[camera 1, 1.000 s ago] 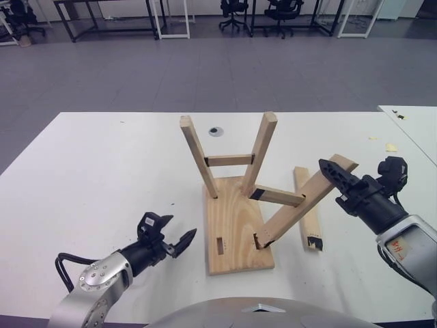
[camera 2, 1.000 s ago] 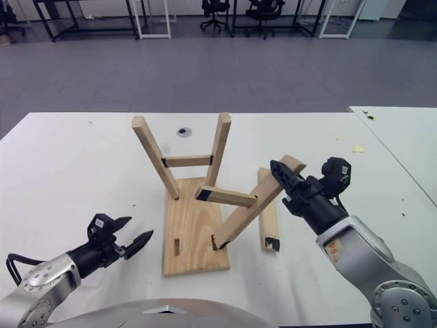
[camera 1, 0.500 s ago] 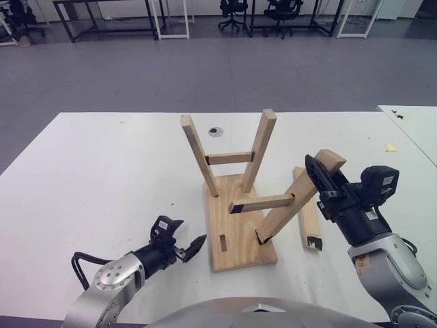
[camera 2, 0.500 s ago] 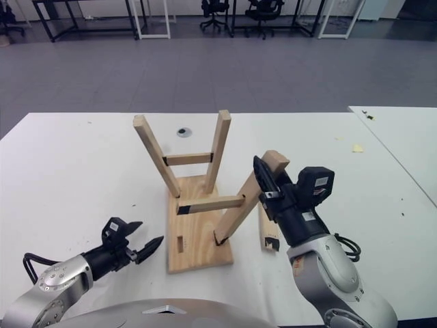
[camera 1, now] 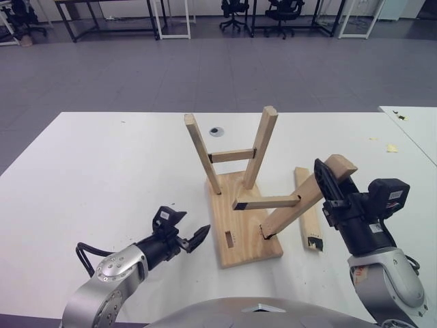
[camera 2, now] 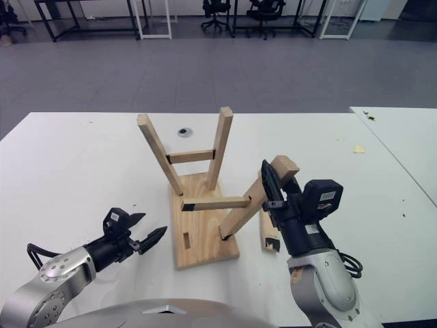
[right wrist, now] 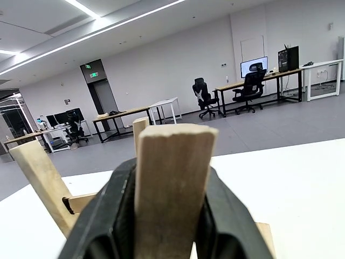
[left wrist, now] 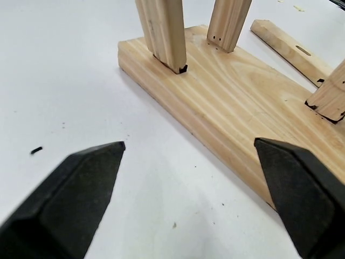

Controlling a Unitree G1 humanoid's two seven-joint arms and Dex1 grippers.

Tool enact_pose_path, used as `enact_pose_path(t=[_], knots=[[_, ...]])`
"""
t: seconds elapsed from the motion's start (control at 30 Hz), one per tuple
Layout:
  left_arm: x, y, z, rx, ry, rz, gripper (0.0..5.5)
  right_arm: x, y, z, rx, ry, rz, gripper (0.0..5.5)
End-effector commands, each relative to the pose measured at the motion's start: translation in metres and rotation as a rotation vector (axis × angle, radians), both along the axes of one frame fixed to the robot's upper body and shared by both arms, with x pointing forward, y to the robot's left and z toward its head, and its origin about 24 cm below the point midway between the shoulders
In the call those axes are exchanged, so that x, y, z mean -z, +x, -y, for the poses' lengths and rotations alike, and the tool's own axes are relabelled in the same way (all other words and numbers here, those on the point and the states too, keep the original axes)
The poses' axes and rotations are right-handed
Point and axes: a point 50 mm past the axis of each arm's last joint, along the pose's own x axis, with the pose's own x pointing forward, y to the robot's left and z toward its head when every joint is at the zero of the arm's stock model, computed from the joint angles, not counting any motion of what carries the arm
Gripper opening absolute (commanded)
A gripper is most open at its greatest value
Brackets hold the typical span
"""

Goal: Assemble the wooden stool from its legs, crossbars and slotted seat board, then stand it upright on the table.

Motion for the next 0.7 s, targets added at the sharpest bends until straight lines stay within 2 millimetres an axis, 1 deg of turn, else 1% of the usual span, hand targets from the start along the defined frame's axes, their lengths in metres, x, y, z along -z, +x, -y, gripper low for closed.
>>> enact_pose_path(t=[0.03,0.13,0.23,0.33,0.4,0.43,0.47,0.53,0.6,0.63,0.7], knots=[[-0.007,0.002,0.001,-0.019,-0.003,0.016,4.43,0.057,-0.025,0.011,0.031,-0.162,-0.332,1.14],[-0.013,0.003,0.002,-0.038,-0.039,0.035,4.43,0.068,-0.029,0.011,-0.008,-0.224,-0.344,1.14],[-0.029,0.008,0.001,-0.076,-0.114,0.109,4.43,0.078,-0.03,0.012,-0.065,-0.305,-0.36,1.14],[-0.042,0.02,-0.015,-0.154,-0.113,0.201,4.43,0.08,-0.025,0.006,-0.124,-0.326,-0.371,1.14],[-0.044,0.024,-0.02,-0.19,-0.119,0.218,4.43,0.078,-0.021,0.001,-0.165,-0.295,-0.393,1.14],[-0.043,0.025,-0.021,-0.2,-0.122,0.218,4.43,0.076,-0.018,0.0,-0.175,-0.253,-0.413,1.13],[-0.042,0.025,-0.02,-0.209,-0.125,0.216,4.43,0.071,-0.01,0.003,-0.174,-0.211,-0.418,1.11],[-0.039,0.025,-0.016,-0.227,-0.135,0.214,4.43,0.06,0.009,0.014,-0.161,-0.174,-0.43,1.08],[-0.038,0.025,-0.012,-0.237,-0.145,0.213,4.43,0.053,0.024,0.024,-0.16,-0.194,-0.469,1.06],[-0.037,0.025,-0.009,-0.239,-0.149,0.212,4.43,0.052,0.028,0.025,-0.173,-0.203,-0.488,1.06],[-0.035,0.025,-0.007,-0.241,-0.146,0.208,4.43,0.058,0.024,0.023,-0.216,-0.233,-0.556,1.06]])
